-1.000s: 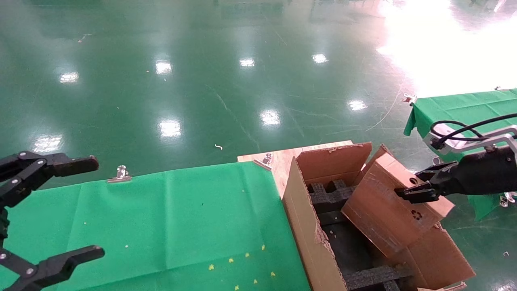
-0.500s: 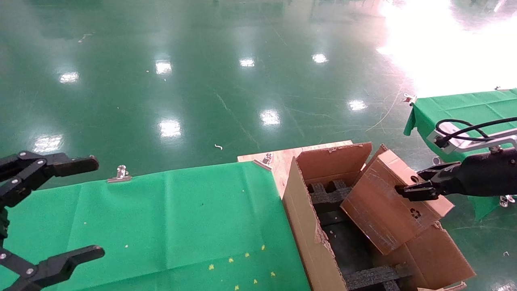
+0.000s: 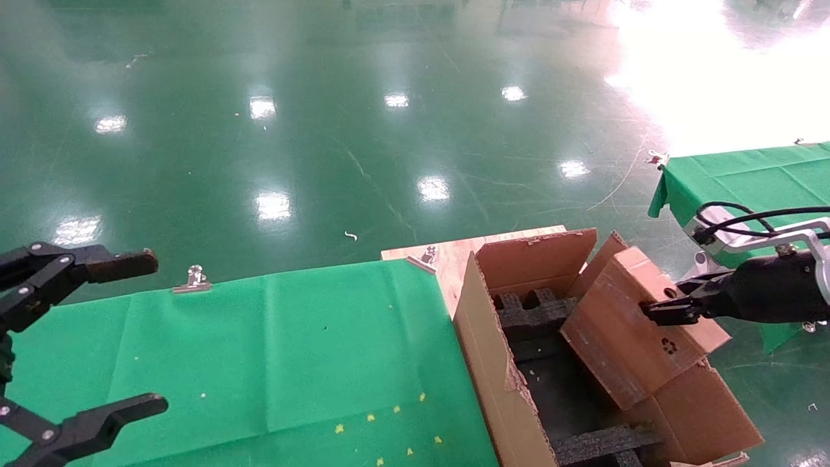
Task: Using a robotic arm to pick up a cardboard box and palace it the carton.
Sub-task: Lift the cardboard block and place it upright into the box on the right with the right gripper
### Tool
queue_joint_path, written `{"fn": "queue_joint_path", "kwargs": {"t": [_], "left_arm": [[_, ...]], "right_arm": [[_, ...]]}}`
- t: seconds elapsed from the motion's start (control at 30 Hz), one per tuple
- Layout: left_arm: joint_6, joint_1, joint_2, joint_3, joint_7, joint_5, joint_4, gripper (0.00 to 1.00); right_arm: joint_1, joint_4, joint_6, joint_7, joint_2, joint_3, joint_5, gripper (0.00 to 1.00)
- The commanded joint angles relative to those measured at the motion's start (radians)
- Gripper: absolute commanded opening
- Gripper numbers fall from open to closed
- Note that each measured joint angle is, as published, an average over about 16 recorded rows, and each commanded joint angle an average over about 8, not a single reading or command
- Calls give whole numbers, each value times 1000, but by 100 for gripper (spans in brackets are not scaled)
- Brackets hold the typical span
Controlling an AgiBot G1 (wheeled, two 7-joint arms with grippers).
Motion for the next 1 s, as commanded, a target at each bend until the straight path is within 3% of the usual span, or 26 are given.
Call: {"fn": "queue_joint_path", "kwargs": {"t": [0.03, 0.43, 0.7, 1.0], "left_arm": [[0, 0, 0, 0, 0, 0, 0, 100], [0, 0, 0, 0, 0, 0, 0, 100], [0, 0, 0, 0, 0, 0, 0, 100], [0, 0, 0, 1, 0, 0, 0, 100]], "right_arm": [[-3, 25, 33, 38, 7, -8, -23, 0], [9, 256, 157, 388, 63, -63, -267, 0], [-6, 331, 200, 612, 50, -100, -446, 0], [-43, 348, 235, 743, 10, -124, -528, 0]]}}
